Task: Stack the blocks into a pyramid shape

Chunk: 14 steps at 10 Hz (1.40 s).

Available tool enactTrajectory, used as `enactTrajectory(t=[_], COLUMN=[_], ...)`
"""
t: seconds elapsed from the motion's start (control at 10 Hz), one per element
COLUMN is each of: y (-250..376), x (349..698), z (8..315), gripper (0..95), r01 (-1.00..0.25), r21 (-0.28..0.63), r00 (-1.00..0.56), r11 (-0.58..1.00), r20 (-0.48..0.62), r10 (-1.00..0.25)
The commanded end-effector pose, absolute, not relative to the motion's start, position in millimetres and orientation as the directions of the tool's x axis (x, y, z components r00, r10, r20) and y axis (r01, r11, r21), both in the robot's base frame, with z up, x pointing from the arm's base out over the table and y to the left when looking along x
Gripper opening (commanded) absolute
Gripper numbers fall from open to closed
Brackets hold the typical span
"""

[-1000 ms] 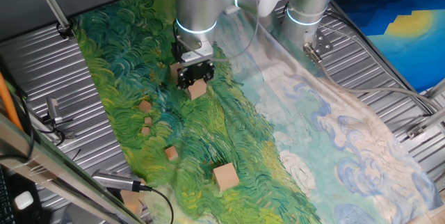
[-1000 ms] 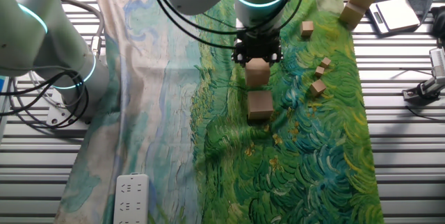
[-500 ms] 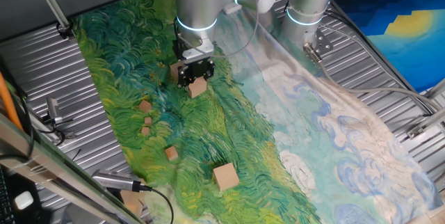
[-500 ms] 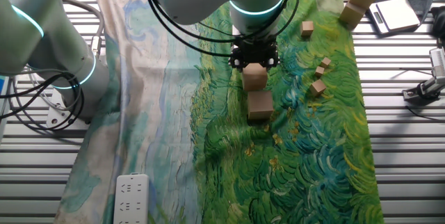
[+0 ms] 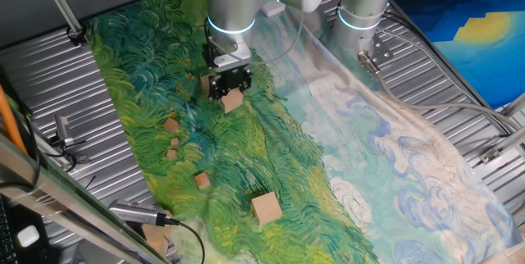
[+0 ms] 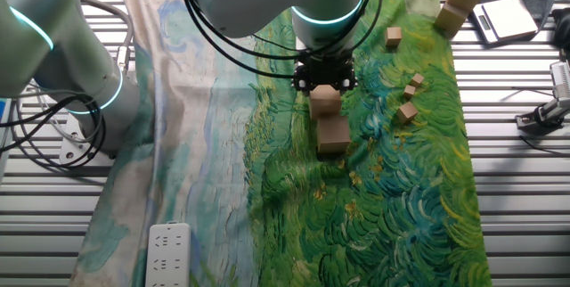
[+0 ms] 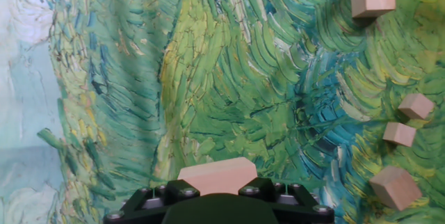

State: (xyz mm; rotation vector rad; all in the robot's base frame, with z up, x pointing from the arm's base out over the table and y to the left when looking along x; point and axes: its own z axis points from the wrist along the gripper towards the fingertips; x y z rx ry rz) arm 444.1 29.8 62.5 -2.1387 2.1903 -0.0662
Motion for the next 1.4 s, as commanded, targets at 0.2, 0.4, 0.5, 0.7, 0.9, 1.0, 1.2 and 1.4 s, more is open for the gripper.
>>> enactTrajectory(t=[0.2,0.4,0.5,0.7,0.9,1.0,1.2,1.4], y=[28.7,28.6,28.5,27.8,27.8,27.8,27.8,27.8], x=[449.3,449.7,449.7,449.5,449.5,449.5,449.5,449.5], z=[65.0,65.2,65.2,65.8,65.8,65.8,65.8,65.8], gripper=[0.0,0.0,0.0,0.0,0.0,0.0,0.0,0.0], r01=[-0.996,-0.996,-0.996,-0.996,-0.996,-0.996,-0.995,-0.993], r21=[-0.083,-0.084,-0.084,-0.086,-0.086,-0.073,-0.035,-0.027], r00=[-0.021,-0.019,-0.008,-0.008,-0.019,-0.047,-0.088,-0.119], r11=[0.023,0.021,0.011,0.011,0.021,0.049,0.089,0.119], r20=[-0.027,-0.026,-0.028,-0.033,-0.026,-0.027,-0.031,-0.005], r10=[-0.999,-0.999,-1.000,-0.999,-0.999,-0.999,-0.996,-0.993])
